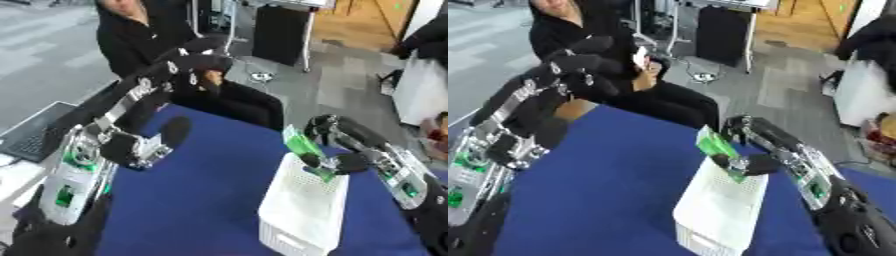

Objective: Pick up objects on the table and place them in the box.

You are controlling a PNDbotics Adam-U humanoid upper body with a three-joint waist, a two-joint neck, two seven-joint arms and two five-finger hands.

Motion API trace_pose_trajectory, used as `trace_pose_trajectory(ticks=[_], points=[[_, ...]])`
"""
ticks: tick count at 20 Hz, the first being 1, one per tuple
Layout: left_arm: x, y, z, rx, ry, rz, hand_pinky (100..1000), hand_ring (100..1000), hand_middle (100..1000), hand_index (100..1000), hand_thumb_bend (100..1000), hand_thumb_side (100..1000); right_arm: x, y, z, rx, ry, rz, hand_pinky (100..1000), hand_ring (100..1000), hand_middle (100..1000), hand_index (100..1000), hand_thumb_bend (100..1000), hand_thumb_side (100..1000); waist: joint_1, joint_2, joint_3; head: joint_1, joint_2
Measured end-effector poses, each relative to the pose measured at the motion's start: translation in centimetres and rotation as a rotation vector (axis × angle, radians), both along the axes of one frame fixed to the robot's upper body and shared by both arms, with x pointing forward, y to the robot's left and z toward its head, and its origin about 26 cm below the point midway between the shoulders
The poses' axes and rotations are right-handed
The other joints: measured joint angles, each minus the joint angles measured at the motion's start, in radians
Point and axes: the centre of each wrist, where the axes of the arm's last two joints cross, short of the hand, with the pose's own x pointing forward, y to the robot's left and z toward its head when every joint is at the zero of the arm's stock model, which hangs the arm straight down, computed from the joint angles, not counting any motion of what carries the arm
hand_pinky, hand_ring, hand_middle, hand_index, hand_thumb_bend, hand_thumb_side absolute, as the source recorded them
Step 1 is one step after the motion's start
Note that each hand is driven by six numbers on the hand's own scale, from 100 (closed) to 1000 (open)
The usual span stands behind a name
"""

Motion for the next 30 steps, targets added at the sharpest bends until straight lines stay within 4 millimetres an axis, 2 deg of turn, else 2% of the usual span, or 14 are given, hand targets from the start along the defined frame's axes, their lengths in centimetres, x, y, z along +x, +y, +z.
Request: trace_pose_trajectory(ticks=[2,5,8,19,23,24,25,26,27,28,30], points=[[0.0,0.0,0.0,0.0,-0.001,0.001,707,900,978,931,100,687,0.0,-0.1,-0.1,-0.013,-0.015,-0.011,533,700,733,739,476,940,0.0,0.0,-0.002,0.0,0.0],[0.0,0.0,0.0,-0.001,-0.002,0.001,707,900,978,931,100,687,0.0,-0.3,-0.4,-0.031,-0.022,-0.021,554,713,750,758,481,955,0.0,0.0,-0.005,0.0,0.0],[0.0,0.0,-0.1,-0.002,-0.003,0.002,707,901,978,931,100,687,0.0,-0.4,-0.5,-0.052,-0.023,-0.03,609,753,792,815,521,1000,0.0,0.0,-0.006,0.0,0.0],[0.0,0.1,-0.1,0.001,-0.006,0.002,707,901,978,931,100,687,0.0,-0.8,-0.5,-0.148,0.001,-0.052,642,773,808,843,542,1000,0.001,-0.001,-0.009,0.001,0.003],[0.0,0.1,-0.1,0.0,-0.007,0.003,708,901,978,931,100,687,0.0,-0.9,-0.5,-0.146,0.004,-0.052,634,767,802,838,524,1000,0.001,-0.001,-0.01,0.001,0.004],[0.0,0.1,-0.2,-0.001,-0.006,0.003,708,901,978,931,100,687,0.0,-1.1,-0.5,-0.139,0.005,-0.053,595,739,777,813,392,1000,0.001,-0.001,-0.01,0.001,0.004],[0.0,0.1,-0.2,-0.001,-0.005,0.004,708,901,978,931,100,687,-0.1,-1.3,-0.7,-0.122,0.007,-0.054,595,739,777,813,392,1000,0.001,-0.002,-0.01,-0.001,-0.003],[0.0,0.2,-0.3,-0.001,-0.004,0.005,708,901,978,931,100,687,-0.3,-1.5,-0.9,-0.091,0.01,-0.052,544,702,749,794,284,1000,0.001,-0.002,-0.011,-0.007,-0.02],[0.0,0.2,-0.3,0.0,-0.002,0.006,709,901,978,931,100,687,-0.4,-1.6,-1.1,-0.05,0.011,-0.046,554,709,744,797,100,871,0.001,-0.002,-0.012,-0.025,-0.051],[0.0,0.2,-0.4,0.001,-0.002,0.007,708,901,978,931,100,686,-0.6,-1.7,-1.3,-0.006,0.012,-0.038,490,659,711,774,203,1000,0.001,-0.002,-0.014,-0.046,-0.085],[0.0,0.4,-0.3,0.008,-0.004,0.013,708,901,978,931,100,686,-1.3,-1.5,-1.4,0.097,0.016,-0.009,466,640,692,763,178,1000,0.002,-0.002,-0.024,-0.107,-0.18]])
